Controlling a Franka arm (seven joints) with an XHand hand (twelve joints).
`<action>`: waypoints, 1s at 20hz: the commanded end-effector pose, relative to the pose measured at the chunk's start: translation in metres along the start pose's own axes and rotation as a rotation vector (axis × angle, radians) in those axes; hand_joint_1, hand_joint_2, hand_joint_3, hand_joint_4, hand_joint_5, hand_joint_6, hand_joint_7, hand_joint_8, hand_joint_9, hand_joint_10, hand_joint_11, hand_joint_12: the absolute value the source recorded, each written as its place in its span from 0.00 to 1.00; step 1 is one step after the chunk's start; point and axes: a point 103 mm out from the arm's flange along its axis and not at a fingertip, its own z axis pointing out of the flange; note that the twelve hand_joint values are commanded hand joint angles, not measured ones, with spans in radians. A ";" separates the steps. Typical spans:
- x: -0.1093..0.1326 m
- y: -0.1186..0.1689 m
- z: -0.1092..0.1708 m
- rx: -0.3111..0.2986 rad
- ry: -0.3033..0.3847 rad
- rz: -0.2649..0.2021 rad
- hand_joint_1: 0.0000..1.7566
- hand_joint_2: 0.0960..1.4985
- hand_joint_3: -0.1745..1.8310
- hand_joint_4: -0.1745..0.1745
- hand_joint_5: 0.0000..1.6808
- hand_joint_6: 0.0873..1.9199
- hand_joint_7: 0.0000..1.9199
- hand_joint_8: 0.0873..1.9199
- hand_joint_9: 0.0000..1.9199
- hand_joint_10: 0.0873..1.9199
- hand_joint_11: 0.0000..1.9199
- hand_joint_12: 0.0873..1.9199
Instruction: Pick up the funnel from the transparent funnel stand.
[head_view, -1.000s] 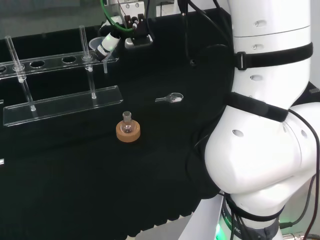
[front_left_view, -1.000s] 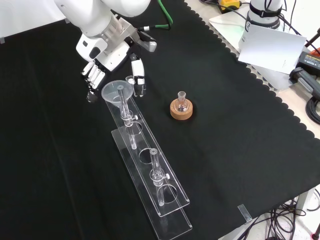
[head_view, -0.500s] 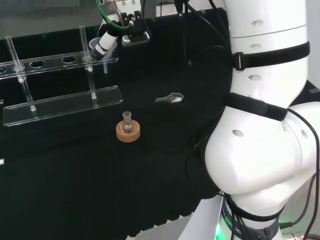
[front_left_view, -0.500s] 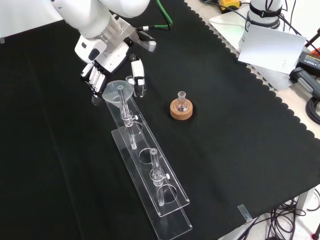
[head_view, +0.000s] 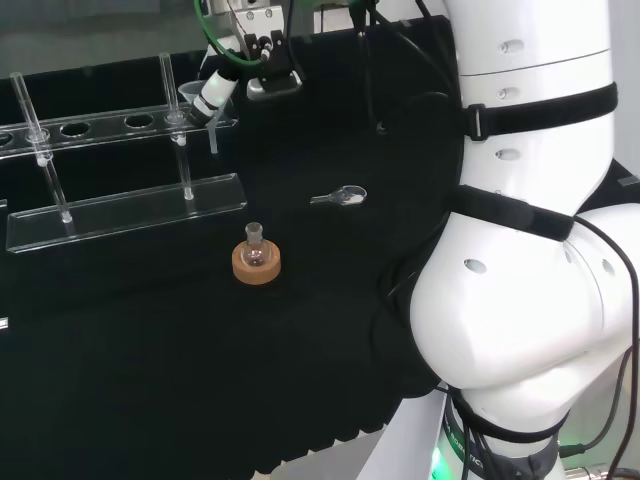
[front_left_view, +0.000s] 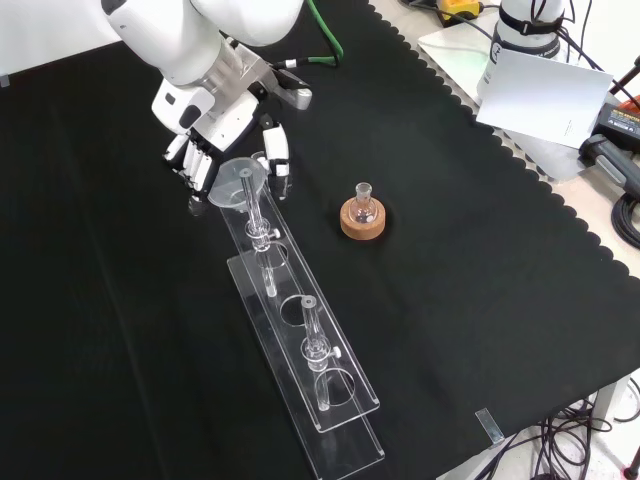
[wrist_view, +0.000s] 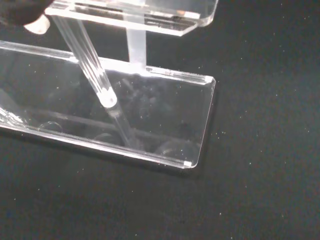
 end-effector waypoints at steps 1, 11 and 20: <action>-0.002 0.000 -0.003 -0.026 -0.001 0.009 0.39 0.40 0.20 0.52 0.33 0.00 0.32 0.25 0.30 0.27 0.02 0.80; -0.002 -0.002 -0.013 -0.101 0.022 0.019 0.42 0.34 0.32 0.49 0.41 0.00 0.42 0.24 0.37 0.23 0.06 0.78; 0.000 -0.010 -0.029 -0.163 -0.025 0.019 0.46 0.32 0.34 0.48 0.45 0.03 0.49 0.25 0.44 0.20 0.11 0.75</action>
